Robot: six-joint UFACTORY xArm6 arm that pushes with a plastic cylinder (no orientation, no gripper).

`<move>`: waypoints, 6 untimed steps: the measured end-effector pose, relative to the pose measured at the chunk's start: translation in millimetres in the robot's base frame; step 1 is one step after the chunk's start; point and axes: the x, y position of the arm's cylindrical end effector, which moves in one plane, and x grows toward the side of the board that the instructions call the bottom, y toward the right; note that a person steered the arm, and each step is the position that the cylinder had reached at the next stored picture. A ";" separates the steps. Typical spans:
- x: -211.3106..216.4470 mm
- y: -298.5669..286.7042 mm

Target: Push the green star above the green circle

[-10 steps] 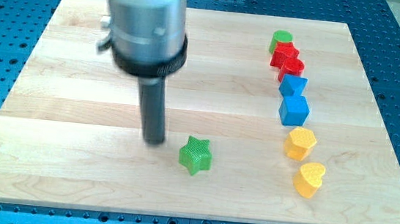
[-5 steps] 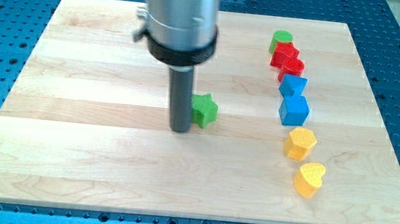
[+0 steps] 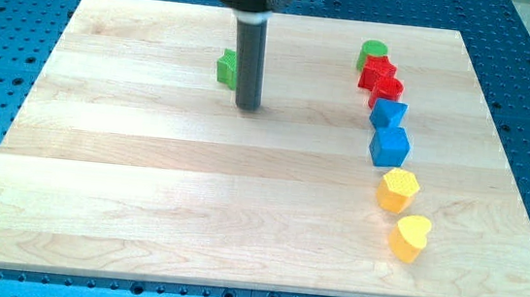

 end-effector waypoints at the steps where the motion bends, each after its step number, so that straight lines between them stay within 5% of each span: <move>1: -52.2 -54.8; 4: -160.3 95.1; 6: -184.2 82.0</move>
